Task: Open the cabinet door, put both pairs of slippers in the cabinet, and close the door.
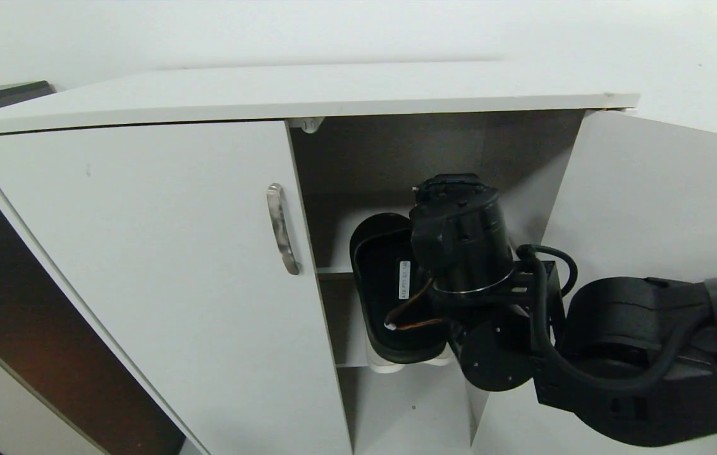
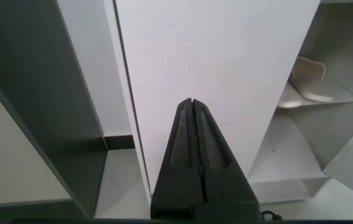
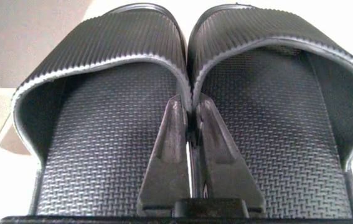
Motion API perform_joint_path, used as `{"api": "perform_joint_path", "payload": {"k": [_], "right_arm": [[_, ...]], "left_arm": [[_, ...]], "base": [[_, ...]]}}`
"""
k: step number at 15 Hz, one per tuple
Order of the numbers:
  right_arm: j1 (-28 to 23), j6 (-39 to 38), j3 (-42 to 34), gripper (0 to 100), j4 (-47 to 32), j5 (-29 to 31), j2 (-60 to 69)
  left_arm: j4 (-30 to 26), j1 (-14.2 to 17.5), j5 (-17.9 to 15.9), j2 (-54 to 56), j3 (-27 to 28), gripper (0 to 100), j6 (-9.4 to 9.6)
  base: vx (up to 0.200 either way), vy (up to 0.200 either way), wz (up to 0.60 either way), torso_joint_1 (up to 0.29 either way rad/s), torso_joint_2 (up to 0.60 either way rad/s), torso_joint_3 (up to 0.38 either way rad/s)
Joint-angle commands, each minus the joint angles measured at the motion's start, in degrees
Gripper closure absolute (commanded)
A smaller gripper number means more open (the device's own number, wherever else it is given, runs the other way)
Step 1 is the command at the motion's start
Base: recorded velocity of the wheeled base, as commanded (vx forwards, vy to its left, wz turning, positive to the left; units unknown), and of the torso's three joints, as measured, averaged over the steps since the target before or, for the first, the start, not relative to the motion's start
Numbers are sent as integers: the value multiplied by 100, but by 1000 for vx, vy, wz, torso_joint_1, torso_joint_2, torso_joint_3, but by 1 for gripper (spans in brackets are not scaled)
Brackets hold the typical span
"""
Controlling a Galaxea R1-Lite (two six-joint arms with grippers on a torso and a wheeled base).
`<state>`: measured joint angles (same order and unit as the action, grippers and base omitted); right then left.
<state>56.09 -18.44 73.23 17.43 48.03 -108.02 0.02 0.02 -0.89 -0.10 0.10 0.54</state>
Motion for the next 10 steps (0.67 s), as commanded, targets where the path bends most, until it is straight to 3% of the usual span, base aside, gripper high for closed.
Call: {"api": "perform_joint_path", "payload": {"k": [1, 10], "right_arm": [[-89, 16, 130, 100, -12, -22, -158], [-564, 429, 1387, 100, -460, -286, -720]], "left_arm": [[-2, -2, 1, 1, -1, 100, -1], [6, 6, 10, 1, -1, 100, -10]], "base": [[0, 0, 0, 0, 0, 0], [0, 0, 0, 0, 0, 0]]}}
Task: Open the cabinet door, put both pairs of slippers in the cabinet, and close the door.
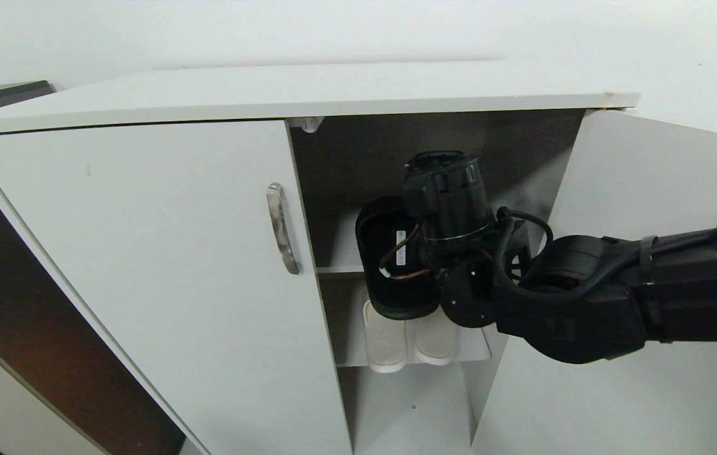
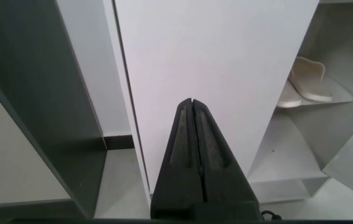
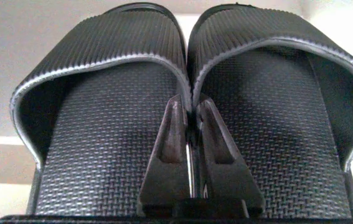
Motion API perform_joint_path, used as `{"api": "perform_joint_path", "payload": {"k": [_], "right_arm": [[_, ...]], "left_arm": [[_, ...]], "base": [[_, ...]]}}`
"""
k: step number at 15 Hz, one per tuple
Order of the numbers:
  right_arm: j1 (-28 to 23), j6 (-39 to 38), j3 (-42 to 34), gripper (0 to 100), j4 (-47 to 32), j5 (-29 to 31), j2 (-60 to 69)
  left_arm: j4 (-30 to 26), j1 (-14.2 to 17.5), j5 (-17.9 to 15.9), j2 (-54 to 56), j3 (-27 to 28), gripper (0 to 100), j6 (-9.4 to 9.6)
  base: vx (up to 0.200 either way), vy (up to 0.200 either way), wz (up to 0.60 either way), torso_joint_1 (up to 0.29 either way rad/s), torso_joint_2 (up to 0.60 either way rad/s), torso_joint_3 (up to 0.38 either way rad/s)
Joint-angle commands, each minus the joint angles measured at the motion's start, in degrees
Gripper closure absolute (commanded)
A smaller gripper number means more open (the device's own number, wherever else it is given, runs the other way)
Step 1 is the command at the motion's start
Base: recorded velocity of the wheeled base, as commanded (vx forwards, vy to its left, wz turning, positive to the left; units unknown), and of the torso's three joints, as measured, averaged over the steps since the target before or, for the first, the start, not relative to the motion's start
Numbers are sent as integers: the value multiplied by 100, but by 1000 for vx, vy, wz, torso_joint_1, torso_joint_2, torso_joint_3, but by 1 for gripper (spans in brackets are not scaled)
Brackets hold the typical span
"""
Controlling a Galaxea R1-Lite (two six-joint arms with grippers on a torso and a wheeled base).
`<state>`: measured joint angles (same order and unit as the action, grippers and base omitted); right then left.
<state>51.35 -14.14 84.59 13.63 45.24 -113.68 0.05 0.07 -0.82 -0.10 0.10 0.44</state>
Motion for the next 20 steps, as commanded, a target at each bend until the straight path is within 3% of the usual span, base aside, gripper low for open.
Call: {"api": "perform_joint_path", "payload": {"k": [1, 9, 20], "right_arm": [[-151, -1, 418, 100, -141, -50, -225], [-292, -27, 1244, 100, -422, -77, -612], [-336, -133, 1393, 100, -414, -121, -840]], "left_arm": [[-5, 1, -6, 1, -1, 100, 0], [4, 1, -6, 1, -1, 100, 0], [4, 1, -6, 1, -1, 100, 0]], "base": [[0, 0, 0, 0, 0, 0], [0, 0, 0, 0, 0, 0], [0, 0, 0, 0, 0, 0]]}}
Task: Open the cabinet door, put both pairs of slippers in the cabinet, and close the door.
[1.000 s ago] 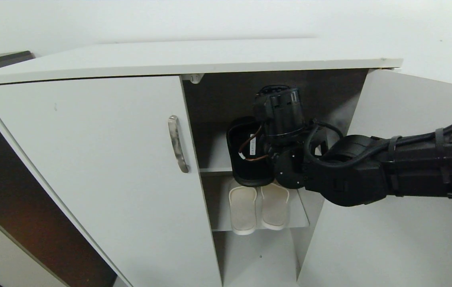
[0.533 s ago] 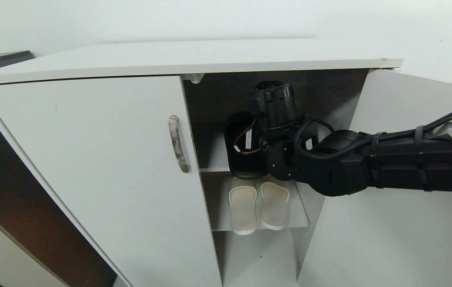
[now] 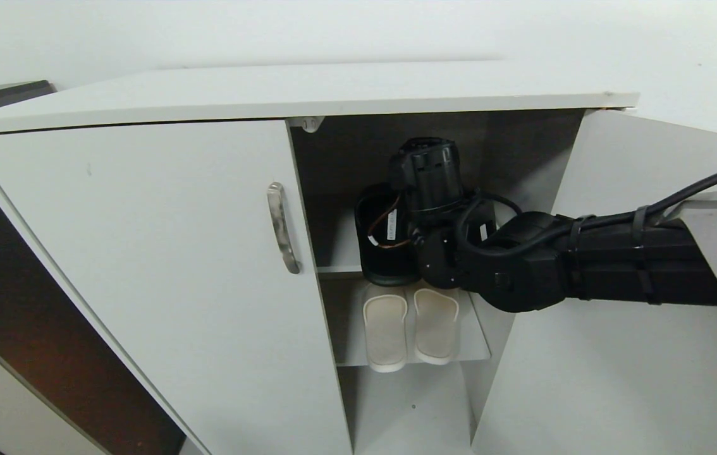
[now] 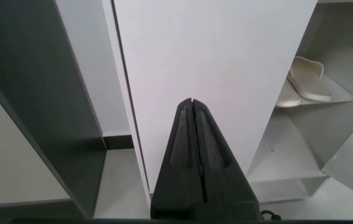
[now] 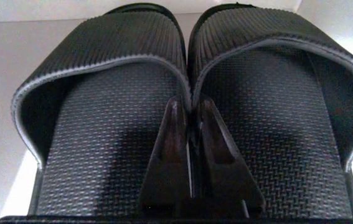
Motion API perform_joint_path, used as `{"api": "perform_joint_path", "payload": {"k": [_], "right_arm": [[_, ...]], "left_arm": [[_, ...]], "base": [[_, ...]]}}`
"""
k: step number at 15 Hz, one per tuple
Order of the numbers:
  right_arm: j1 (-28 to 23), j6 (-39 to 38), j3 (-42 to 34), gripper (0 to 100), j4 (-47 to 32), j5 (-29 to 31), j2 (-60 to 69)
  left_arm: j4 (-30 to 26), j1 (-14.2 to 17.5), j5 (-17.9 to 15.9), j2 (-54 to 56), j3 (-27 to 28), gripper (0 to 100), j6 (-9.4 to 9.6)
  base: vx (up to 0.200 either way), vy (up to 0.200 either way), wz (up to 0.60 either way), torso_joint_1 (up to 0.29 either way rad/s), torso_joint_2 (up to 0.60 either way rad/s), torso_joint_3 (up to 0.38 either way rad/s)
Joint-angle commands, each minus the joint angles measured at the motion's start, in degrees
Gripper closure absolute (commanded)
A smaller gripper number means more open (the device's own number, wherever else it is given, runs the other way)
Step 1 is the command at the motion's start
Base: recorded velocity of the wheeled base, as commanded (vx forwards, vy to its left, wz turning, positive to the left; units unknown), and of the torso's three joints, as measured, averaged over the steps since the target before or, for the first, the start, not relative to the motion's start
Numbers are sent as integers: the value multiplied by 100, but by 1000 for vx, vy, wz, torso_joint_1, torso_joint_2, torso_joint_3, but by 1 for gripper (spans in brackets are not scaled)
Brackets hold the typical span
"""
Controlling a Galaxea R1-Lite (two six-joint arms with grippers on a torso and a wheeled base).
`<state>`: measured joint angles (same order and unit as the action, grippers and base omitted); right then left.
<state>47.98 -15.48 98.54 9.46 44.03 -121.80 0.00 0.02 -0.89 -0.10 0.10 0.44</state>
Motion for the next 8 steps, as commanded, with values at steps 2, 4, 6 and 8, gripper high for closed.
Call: {"api": "perform_joint_path", "payload": {"k": [2, 4, 6, 8], "right_arm": [[1, -25, -1, 100, 3, 0, -64], [1, -34, -1, 100, -6, 0, -81], [1, -34, -1, 100, -14, 0, -81], [-8, -43, -10, 100, -14, 0, -81]], "left_arm": [[9, -2, 1, 1, -1, 100, 0], [0, -2, 1, 1, -1, 100, 0], [9, 6, 1, 1, -1, 100, 0], [9, 6, 1, 1, -1, 100, 0]], "base": [[0, 0, 0, 0, 0, 0], [0, 0, 0, 0, 0, 0], [0, 0, 0, 0, 0, 0], [0, 0, 0, 0, 0, 0]]}}
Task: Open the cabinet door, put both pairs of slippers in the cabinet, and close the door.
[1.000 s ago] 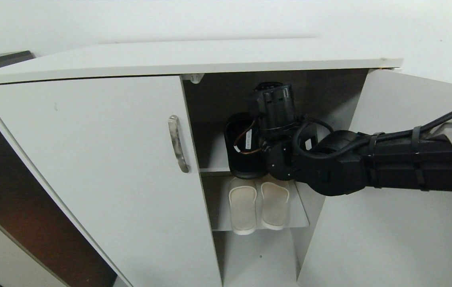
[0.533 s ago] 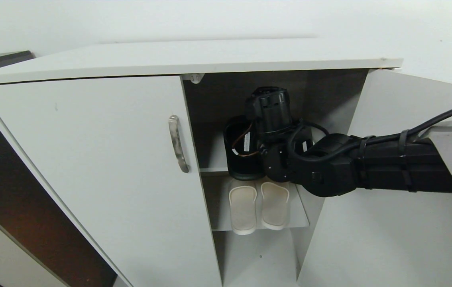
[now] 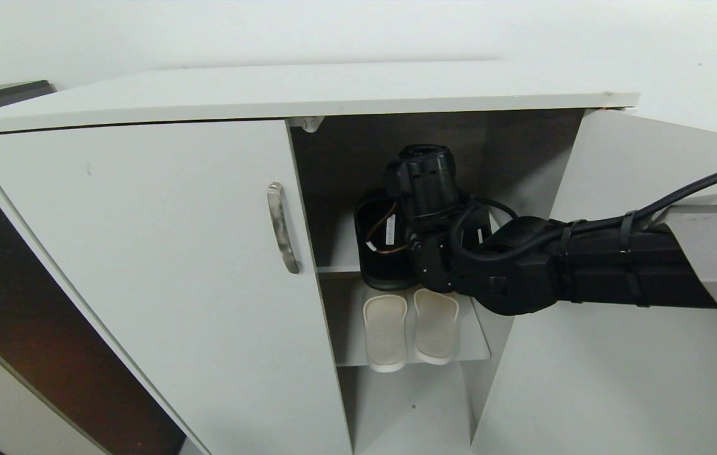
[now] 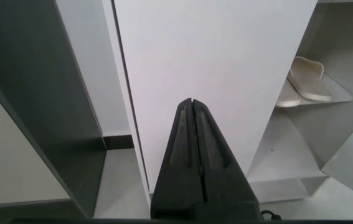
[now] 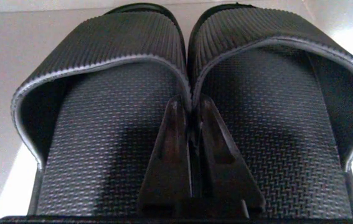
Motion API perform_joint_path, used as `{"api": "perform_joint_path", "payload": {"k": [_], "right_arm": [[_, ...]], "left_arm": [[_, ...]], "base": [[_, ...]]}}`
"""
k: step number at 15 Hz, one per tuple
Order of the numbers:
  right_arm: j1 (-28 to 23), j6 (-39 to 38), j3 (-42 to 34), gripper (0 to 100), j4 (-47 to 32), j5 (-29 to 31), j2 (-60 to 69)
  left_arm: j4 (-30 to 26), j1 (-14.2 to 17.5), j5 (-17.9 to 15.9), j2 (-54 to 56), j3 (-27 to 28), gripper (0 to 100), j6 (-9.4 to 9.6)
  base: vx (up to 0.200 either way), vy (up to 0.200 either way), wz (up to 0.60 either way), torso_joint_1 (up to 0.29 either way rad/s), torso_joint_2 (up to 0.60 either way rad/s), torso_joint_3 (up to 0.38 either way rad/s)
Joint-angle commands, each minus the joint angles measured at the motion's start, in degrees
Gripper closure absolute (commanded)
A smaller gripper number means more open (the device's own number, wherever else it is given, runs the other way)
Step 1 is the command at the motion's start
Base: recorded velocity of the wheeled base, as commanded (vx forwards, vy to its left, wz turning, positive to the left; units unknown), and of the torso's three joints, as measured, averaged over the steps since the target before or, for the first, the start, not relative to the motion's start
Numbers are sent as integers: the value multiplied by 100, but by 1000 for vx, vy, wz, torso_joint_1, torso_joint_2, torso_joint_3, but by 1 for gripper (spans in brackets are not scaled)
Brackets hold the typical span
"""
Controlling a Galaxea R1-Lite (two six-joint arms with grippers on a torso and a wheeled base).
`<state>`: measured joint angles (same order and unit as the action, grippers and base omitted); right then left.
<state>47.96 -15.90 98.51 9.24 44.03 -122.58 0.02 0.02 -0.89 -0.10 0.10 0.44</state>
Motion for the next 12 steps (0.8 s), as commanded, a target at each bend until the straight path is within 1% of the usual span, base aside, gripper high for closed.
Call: {"api": "perform_joint_path", "payload": {"k": [1, 2, 9, 11, 12], "right_arm": [[-15, -1, -7, 100, -1, 0, -3], [-15, -1, -7, 0, -1, 0, -3], [56, -19, -78, 0, -195, 9, 155], [188, -19, -385, 0, -212, 35, 401], [302, -19, -711, 0, -212, 62, 656]], "left_arm": [[6, -2, 1, 1, -1, 100, 0], [-2, 6, 1, 1, -1, 100, 0], [-2, 6, 1, 1, -1, 100, 0], [6, -2, 1, 1, -1, 100, 0], [-2, 6, 1, 1, -1, 100, 0]], "base": [[0, 0, 0, 0, 0, 0], [0, 0, 0, 0, 0, 0], [0, 0, 0, 0, 0, 0], [0, 0, 0, 0, 0, 0], [0, 0, 0, 0, 0, 0]]}}
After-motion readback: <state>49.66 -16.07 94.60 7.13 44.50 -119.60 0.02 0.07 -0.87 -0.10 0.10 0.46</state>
